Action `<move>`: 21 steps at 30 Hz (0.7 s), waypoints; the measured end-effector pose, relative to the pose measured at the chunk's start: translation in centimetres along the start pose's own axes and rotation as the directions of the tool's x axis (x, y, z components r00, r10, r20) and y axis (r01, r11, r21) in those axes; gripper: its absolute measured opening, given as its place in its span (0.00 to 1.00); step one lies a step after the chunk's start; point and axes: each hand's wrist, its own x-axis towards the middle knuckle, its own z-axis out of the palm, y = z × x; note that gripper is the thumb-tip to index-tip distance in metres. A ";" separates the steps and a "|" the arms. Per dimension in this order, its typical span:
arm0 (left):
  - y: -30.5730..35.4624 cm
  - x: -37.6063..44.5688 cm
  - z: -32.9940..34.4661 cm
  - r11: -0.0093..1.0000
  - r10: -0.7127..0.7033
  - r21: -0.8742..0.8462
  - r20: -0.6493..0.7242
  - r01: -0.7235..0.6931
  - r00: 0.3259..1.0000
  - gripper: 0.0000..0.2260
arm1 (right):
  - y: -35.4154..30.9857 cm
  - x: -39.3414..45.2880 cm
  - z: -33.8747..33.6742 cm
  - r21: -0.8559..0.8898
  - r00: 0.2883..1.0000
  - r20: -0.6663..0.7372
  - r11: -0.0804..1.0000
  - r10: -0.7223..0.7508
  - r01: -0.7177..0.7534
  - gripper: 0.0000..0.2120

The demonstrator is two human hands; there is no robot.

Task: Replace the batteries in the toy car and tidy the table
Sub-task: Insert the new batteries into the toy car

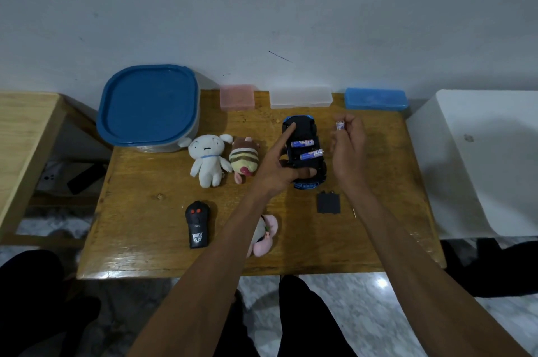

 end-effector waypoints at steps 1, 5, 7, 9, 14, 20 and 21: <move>0.0 0.0 -0.1 1.000 0.001 0.000 -0.006 -0.001 1.000 0.47 | 0.1 -0.1 -0.2 -0.058 1.000 0.000 0.998 -0.004 0.004 0.07; 0.2 0.2 -0.2 0.999 0.037 0.023 -0.027 -0.036 0.999 0.47 | 1.1 -0.9 -1.1 -0.228 0.998 0.059 0.974 0.014 0.000 0.06; 0.2 0.3 -0.2 0.998 0.051 0.033 -0.030 -0.050 0.998 0.46 | 1.7 -1.4 -1.1 -0.256 0.997 0.076 0.967 0.027 -0.007 0.06; 0.4 0.3 -0.3 0.997 0.057 0.048 -0.024 -0.056 0.998 0.46 | 2.0 -1.7 -0.9 -0.268 0.997 0.076 0.963 0.019 0.002 0.06; 0.7 0.3 0.0 0.991 0.089 0.098 -0.006 -0.088 0.996 0.45 | 2.3 -2.1 -0.3 -0.331 0.998 0.040 0.942 -0.044 0.054 0.05; 1.2 0.0 0.4 0.978 0.146 0.150 -0.006 -0.144 0.989 0.46 | 1.6 -1.8 -0.6 -0.341 0.999 0.034 0.940 0.040 -0.026 0.04; 1.2 0.0 0.4 0.976 0.154 0.154 -0.003 -0.152 0.988 0.46 | 1.4 -1.7 -0.7 -0.341 0.998 0.042 0.939 0.049 -0.032 0.04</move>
